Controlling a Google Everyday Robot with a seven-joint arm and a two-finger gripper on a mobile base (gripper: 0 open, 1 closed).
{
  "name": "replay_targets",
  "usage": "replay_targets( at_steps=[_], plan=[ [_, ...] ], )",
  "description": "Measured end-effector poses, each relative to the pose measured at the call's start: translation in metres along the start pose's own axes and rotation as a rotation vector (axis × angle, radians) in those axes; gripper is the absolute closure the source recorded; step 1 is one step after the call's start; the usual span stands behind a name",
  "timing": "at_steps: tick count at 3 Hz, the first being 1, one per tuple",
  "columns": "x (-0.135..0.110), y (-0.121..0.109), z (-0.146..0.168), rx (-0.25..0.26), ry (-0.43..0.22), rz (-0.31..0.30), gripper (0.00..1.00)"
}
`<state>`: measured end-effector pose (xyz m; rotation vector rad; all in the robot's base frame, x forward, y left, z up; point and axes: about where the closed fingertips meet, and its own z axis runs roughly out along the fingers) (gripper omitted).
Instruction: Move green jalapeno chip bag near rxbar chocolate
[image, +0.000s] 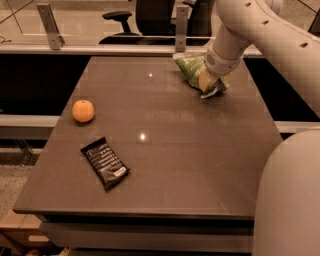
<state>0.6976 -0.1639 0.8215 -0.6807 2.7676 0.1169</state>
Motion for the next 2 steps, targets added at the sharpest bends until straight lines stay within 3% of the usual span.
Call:
replay_targets(
  at_steps=[2],
  plan=[
    [0.004,0.002,-0.028,-0.035,-0.027,-0.055,1.0]
  ],
)
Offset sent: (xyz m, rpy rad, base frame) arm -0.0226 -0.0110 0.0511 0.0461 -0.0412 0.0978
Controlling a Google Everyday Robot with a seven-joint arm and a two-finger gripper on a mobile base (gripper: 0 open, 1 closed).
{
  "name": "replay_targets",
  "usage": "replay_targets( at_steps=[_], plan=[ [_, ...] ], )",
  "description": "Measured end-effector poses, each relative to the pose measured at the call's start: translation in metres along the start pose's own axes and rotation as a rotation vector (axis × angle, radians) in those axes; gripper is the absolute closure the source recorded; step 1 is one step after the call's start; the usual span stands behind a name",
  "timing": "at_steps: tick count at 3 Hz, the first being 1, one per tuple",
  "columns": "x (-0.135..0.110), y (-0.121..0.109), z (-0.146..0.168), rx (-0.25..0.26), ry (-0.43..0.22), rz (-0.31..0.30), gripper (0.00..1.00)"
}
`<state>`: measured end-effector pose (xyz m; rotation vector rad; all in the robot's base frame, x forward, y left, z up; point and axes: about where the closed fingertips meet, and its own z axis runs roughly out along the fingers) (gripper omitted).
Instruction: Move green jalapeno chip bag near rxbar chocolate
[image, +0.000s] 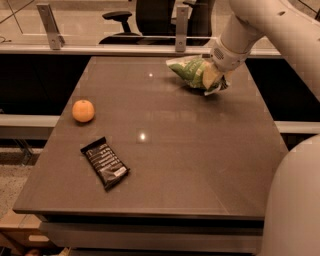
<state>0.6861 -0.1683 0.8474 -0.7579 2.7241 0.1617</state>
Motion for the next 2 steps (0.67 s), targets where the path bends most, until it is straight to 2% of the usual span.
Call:
replay_targets(
  at_steps=[2],
  plan=[
    [0.009,0.015,-0.034,-0.011,-0.044,-0.066,1.0]
  ],
)
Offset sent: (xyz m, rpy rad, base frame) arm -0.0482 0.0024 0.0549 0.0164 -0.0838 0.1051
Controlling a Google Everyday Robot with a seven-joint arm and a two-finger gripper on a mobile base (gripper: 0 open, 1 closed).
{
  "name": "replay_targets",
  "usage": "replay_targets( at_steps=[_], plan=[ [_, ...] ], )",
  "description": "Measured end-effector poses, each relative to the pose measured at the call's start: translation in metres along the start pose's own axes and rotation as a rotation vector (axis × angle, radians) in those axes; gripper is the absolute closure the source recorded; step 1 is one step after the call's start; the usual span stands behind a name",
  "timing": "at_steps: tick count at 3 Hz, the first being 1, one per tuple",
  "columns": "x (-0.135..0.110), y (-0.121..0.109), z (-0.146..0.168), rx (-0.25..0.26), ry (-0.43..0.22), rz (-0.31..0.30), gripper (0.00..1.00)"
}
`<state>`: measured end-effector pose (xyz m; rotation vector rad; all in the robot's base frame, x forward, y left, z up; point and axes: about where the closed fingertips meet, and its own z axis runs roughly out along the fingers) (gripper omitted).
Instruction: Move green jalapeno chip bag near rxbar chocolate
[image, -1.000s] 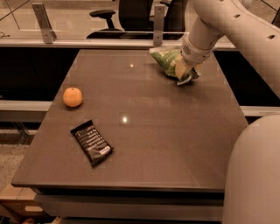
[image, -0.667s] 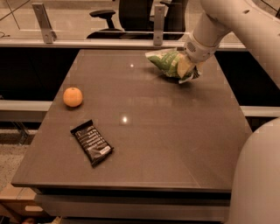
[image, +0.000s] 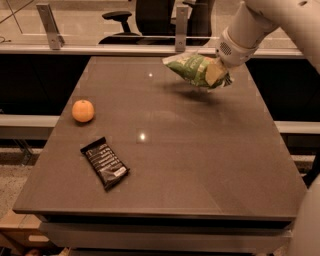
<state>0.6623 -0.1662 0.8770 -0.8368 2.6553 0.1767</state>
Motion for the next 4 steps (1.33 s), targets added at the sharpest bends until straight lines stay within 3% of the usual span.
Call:
replay_targets(
  at_steps=[4],
  plan=[
    [0.062,0.066,-0.061,0.003,-0.094,-0.098,1.0]
  ],
)
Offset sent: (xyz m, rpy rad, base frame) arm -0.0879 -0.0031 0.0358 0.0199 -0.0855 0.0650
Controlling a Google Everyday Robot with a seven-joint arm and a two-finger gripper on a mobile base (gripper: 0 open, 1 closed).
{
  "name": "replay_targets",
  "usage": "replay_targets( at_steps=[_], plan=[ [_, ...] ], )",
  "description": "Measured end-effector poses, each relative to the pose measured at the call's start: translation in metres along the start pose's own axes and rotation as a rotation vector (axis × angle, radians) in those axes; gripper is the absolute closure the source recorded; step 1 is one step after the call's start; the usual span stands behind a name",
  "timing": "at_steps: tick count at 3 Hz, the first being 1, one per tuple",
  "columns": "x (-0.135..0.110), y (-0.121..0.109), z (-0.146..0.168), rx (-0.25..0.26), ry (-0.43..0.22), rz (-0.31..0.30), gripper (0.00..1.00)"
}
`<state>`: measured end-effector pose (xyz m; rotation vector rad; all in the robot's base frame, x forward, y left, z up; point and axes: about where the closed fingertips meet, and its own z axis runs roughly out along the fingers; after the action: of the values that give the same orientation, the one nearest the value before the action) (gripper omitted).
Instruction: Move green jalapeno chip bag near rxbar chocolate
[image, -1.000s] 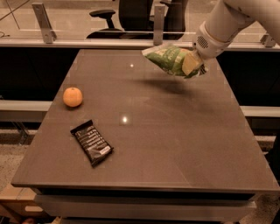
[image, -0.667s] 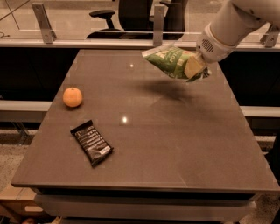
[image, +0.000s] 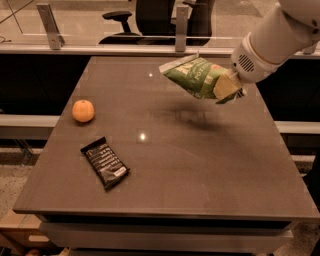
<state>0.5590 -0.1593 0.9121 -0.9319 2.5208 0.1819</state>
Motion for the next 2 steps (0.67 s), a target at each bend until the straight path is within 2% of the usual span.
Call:
replay_targets(
  at_steps=[2],
  plan=[
    [0.016,0.034,-0.007,-0.027,-0.033,-0.055,1.0]
  ],
)
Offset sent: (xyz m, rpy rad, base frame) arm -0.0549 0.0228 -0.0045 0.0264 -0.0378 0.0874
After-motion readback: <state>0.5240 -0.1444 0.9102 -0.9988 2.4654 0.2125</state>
